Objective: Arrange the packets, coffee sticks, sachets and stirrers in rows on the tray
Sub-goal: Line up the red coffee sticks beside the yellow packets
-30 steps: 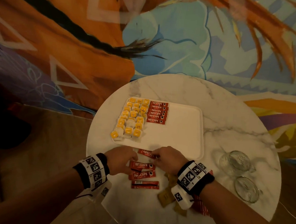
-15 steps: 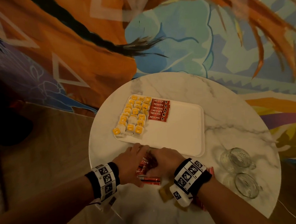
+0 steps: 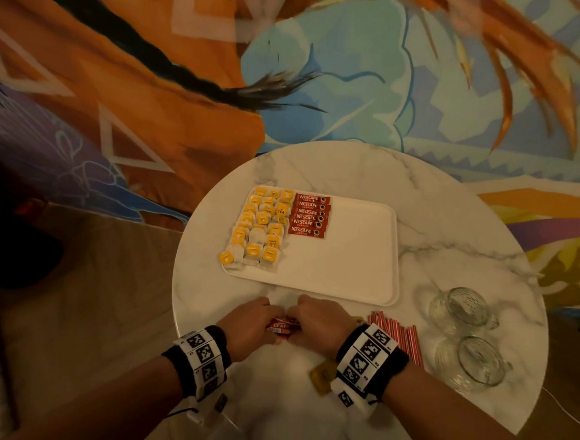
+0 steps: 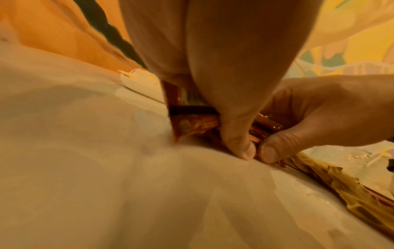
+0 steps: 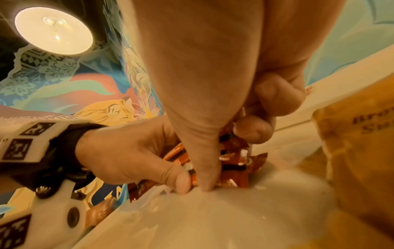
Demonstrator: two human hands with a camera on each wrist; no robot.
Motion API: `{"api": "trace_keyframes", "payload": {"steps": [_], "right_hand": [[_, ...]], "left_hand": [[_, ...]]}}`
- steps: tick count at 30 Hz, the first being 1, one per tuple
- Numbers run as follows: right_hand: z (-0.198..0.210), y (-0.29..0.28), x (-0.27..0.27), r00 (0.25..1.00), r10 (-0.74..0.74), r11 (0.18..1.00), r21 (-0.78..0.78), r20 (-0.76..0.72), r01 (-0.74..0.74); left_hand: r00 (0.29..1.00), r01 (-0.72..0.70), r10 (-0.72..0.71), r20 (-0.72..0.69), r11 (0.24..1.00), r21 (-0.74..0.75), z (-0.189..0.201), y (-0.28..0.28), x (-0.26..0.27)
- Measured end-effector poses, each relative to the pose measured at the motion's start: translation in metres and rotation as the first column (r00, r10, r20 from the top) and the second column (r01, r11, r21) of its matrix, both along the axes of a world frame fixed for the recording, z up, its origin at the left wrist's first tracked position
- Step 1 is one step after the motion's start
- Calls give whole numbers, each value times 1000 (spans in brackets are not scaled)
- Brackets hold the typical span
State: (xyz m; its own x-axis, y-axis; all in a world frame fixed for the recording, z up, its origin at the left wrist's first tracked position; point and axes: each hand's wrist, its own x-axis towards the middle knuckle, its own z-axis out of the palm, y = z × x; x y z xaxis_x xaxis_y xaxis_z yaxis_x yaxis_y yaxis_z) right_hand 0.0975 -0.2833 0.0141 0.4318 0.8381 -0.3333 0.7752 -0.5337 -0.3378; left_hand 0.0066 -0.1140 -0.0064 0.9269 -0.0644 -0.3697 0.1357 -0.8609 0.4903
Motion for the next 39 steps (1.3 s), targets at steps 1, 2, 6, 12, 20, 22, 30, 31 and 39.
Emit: {"api": "trace_keyframes", "payload": {"steps": [1,2,6,12,20,22,30,31,39], "right_hand": [[0,1,-1,1000,1,1000,1,7,-1],[-1,1,-1,1000,3,1000,-6,8,-3],[0,4,3,999,-27,999,-20,-20,27],[3,0,6,999,-26,999,37,-25,27],[14,-17,21,975,-210,973,85,-70,216],[16,-24,23,966,-242,960,119,-92,252],[16,-35,31,915,-364,911,138,-173,389],[17,-35,33,909,-379,903,145,-175,404],[23,-24,34,876,-434,862,186,-211,472]], "left_hand": [[1000,-6,6,-2,1000,-5,0,0,1],[1000,-8,8,3,1000,-10,0,1,2],[997,-58,62,50,996,-63,2,2,5],[963,-240,259,81,952,-190,-4,7,0],[966,-249,256,18,952,-178,5,18,0],[985,-172,171,-18,978,-120,7,16,2],[997,34,-25,-71,991,128,10,-9,16],[997,54,-44,-67,988,147,9,-10,17],[960,279,-272,-63,934,223,8,-22,21]]}}
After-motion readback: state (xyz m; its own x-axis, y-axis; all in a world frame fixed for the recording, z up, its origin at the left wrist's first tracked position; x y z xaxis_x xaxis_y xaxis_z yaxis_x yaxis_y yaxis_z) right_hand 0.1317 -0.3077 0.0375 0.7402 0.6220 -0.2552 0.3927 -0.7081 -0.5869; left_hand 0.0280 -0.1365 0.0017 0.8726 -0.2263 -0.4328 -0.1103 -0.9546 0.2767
